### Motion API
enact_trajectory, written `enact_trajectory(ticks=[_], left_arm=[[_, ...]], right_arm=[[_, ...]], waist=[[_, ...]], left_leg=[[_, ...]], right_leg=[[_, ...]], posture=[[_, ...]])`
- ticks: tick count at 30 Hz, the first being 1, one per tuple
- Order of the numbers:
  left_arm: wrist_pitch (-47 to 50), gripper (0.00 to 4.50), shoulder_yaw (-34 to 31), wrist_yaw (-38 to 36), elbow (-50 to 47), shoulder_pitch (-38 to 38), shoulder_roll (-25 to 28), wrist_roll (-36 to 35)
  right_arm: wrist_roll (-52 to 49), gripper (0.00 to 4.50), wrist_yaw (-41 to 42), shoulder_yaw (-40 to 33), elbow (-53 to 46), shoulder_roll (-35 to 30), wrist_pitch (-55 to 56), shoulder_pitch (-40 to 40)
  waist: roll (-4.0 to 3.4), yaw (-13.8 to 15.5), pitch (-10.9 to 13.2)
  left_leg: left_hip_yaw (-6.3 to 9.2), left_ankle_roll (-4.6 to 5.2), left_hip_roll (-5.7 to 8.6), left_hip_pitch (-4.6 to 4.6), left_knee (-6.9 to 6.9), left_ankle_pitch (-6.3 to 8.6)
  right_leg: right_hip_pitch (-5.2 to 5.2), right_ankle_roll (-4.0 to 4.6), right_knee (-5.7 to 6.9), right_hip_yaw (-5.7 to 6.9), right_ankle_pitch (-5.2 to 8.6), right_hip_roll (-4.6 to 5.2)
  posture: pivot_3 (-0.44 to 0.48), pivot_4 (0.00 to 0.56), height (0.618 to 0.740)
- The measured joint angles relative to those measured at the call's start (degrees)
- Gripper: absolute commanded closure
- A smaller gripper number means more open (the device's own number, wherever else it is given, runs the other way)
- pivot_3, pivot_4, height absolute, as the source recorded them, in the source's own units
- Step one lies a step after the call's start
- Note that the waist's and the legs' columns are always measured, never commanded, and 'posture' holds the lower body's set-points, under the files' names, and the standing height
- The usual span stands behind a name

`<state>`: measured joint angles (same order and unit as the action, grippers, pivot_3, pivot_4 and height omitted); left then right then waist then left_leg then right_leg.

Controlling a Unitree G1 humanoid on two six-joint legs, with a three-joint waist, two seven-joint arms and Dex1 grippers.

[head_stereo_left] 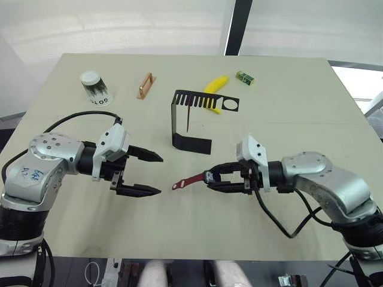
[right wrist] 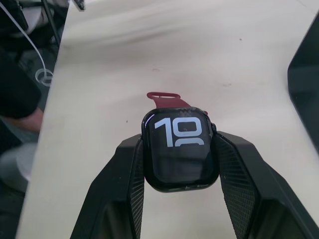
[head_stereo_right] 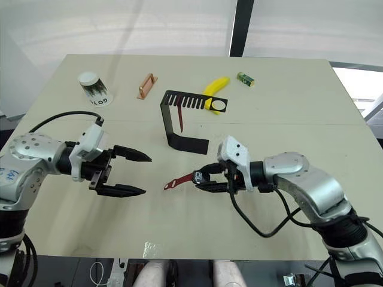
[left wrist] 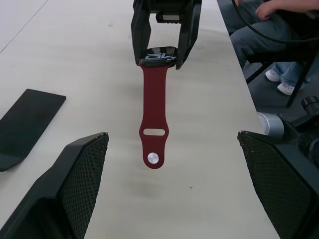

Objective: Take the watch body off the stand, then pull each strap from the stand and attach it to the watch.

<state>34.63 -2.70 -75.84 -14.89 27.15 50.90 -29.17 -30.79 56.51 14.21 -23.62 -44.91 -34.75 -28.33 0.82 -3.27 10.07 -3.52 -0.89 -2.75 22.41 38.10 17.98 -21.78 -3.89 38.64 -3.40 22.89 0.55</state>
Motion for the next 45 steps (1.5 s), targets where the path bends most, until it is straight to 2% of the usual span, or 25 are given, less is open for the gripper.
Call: enact_trajectory(ticks=[3,9,28,35,45], left_arm=[[-1.3,0.02,-0.3,1.1,-0.3,-1.6,0.4,0.2],[-4.6,0.02,-0.5,1.3,-1.1,-5.8,2.7,1.3],[-4.6,0.02,-0.6,3.7,-2.8,-6.4,3.3,0.5],[-6.1,0.02,-1.4,2.2,-2.4,-9.6,6.7,0.7],[-9.1,0.02,-2.8,1.9,-2.4,-12.9,8.7,1.8]], right_arm=[[6.4,2.89,1.9,2.0,0.4,0.6,9.1,2.0],[11.2,2.89,1.8,3.6,1.3,3.2,12.4,2.5],[16.3,2.89,1.8,3.6,1.6,4.5,13.4,3.0],[16.2,2.89,1.9,3.6,1.5,6.7,13.1,3.2],[16.7,2.89,1.9,6.2,1.5,9.7,11.7,3.0]], waist=[[0.00,0.0,0.0],[0.00,-0.1,0.0],[0.00,-0.1,0.0],[0.00,-0.2,0.0],[0.00,-0.1,0.0]], left_leg=[[0.00,0.00,-0.01,-0.01,0.04,0.00],[0.01,-0.01,-0.02,-0.05,0.03,0.00],[0.02,-0.01,0.00,-0.10,0.06,0.00],[0.02,-0.01,-0.01,-0.11,0.06,0.00],[0.02,0.00,0.00,-0.12,0.07,0.00]], right_leg=[[0.00,0.00,0.04,0.00,0.00,0.00],[0.00,0.01,0.16,0.00,0.00,0.01],[0.07,0.01,0.22,0.02,0.00,0.01],[0.06,0.01,0.25,0.02,0.00,0.01],[0.06,0.01,0.27,0.03,0.00,0.02]], posture=[[0.000,0.150,0.740],[0.000,0.150,0.740],[0.000,0.150,0.740],[0.000,0.150,0.740],[0.000,0.150,0.740]])
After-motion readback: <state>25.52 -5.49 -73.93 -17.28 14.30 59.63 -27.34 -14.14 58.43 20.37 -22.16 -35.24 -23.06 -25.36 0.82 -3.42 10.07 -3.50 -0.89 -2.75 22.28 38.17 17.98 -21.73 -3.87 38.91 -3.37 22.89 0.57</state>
